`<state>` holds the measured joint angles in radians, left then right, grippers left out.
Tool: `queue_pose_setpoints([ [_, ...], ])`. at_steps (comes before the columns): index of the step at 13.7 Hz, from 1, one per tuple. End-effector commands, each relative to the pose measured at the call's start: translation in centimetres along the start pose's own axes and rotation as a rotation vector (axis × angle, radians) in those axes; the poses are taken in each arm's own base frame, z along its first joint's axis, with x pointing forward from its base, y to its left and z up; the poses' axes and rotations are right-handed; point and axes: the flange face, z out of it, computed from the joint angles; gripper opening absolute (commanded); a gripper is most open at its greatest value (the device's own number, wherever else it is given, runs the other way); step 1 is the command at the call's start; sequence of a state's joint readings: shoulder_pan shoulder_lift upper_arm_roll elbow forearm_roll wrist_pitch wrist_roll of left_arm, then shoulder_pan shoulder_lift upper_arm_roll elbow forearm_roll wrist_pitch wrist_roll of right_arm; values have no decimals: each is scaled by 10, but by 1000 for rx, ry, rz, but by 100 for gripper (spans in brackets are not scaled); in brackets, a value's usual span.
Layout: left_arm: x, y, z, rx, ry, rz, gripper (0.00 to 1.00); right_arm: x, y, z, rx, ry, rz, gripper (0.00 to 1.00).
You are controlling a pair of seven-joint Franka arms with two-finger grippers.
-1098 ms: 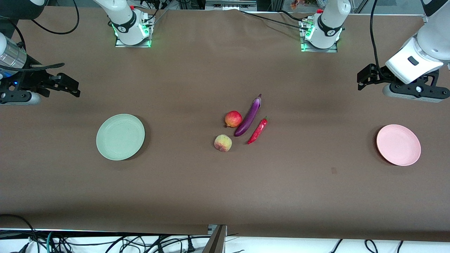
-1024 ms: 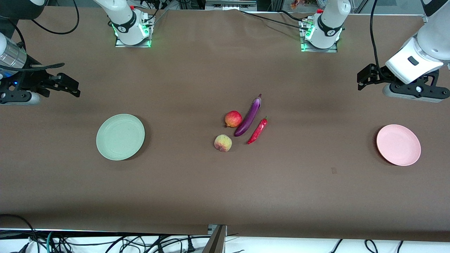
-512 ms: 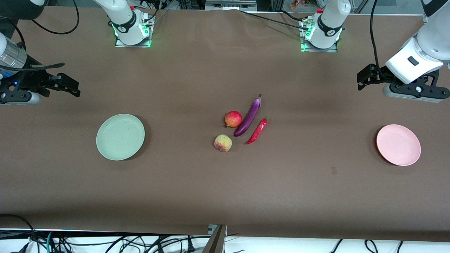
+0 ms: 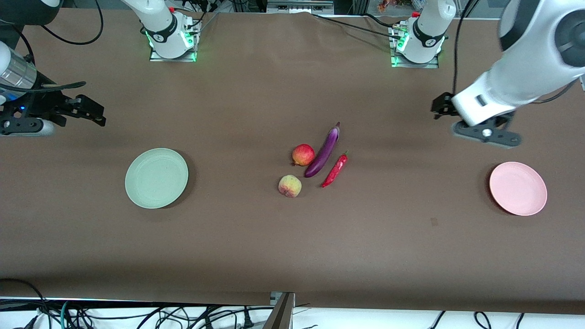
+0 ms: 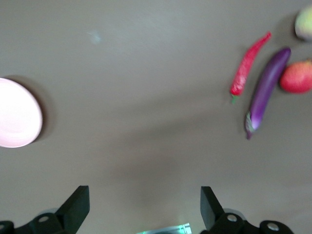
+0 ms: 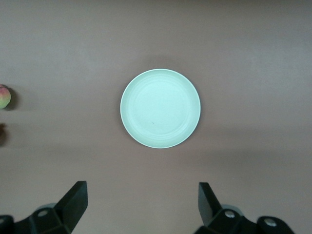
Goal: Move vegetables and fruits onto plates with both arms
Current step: 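Reach the left gripper to the red chili while the right gripper reaches the peach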
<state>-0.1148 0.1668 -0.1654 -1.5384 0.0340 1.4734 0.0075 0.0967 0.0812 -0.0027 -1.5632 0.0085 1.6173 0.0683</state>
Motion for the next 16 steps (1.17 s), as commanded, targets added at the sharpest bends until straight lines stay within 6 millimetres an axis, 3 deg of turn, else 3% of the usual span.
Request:
queue_pose_setpoints([
  [1,23,59,35,-1,-88,124,100,23,-26,47,-7,-77,-47,100],
  [2,35,86,59,4,-121,169,100,32,-26,73,-1,-122,-49,100],
  [3,50,106,88,3,-149,202,100,42,-32,111,-6,-191,-52,100],
  [5,80,141,131,-1,-101,254,100,46,-61,120,-11,-164,-87,100],
  [8,107,190,199,34,-56,335,100,54,-99,145,-15,-140,-63,100],
  [10,120,203,229,137,-13,401,100,62,-107,161,-4,-123,-34,100],
  [13,137,211,287,157,38,450,100,71,-121,204,-17,-135,-48,100],
  [14,137,214,303,147,65,462,100,70,-138,216,-10,-136,-51,100],
  [16,136,210,323,148,113,482,100,71,-152,230,30,-144,103,100],
])
